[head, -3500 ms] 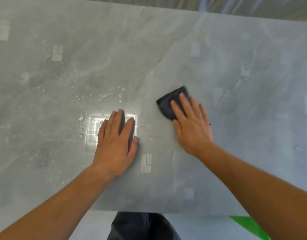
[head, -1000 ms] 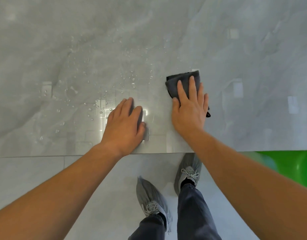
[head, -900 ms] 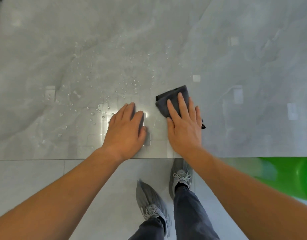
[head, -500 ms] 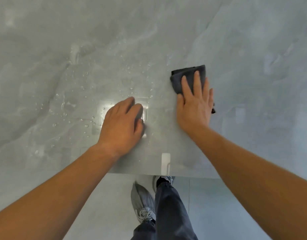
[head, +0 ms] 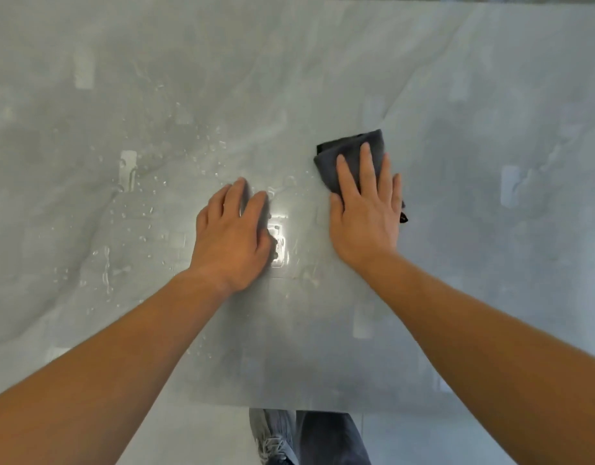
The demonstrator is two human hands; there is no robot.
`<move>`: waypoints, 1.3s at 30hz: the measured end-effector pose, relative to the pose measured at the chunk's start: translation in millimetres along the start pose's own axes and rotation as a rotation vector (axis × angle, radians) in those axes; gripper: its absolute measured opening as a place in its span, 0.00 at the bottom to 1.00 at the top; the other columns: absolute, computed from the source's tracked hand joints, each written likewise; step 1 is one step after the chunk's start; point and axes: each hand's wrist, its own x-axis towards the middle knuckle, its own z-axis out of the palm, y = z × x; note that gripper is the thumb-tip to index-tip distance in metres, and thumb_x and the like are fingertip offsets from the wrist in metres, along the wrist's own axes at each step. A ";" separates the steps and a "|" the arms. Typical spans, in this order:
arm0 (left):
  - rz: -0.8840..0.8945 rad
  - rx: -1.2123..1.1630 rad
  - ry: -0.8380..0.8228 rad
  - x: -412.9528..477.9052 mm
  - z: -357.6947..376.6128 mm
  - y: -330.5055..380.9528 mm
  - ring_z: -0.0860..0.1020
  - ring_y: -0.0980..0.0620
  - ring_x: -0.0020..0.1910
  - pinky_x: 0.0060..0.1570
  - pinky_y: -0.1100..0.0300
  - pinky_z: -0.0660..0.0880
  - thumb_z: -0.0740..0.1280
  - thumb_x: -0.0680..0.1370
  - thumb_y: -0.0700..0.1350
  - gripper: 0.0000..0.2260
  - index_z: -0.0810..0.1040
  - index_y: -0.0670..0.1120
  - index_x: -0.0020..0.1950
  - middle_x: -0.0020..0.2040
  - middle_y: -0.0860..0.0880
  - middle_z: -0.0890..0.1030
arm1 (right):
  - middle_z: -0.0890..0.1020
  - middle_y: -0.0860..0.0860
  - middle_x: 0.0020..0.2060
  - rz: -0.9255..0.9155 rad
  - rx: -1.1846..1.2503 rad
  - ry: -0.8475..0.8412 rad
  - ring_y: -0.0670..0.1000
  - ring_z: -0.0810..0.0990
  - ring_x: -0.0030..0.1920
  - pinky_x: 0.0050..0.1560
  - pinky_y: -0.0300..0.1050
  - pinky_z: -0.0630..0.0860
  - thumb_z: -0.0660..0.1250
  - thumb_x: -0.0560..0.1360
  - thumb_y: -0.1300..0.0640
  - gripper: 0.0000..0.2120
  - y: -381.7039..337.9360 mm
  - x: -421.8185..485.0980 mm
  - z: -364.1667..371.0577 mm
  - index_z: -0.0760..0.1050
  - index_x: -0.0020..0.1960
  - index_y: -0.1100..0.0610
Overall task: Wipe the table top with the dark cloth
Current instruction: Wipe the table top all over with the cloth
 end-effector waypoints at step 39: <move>0.132 0.110 0.006 137.0 -49.6 -26.1 0.37 0.40 0.79 0.77 0.44 0.41 0.46 0.79 0.61 0.32 0.45 0.52 0.81 0.81 0.41 0.39 | 0.49 0.48 0.82 0.180 0.028 0.039 0.57 0.46 0.81 0.80 0.56 0.42 0.52 0.83 0.48 0.27 -28.6 202.9 -24.0 0.54 0.81 0.45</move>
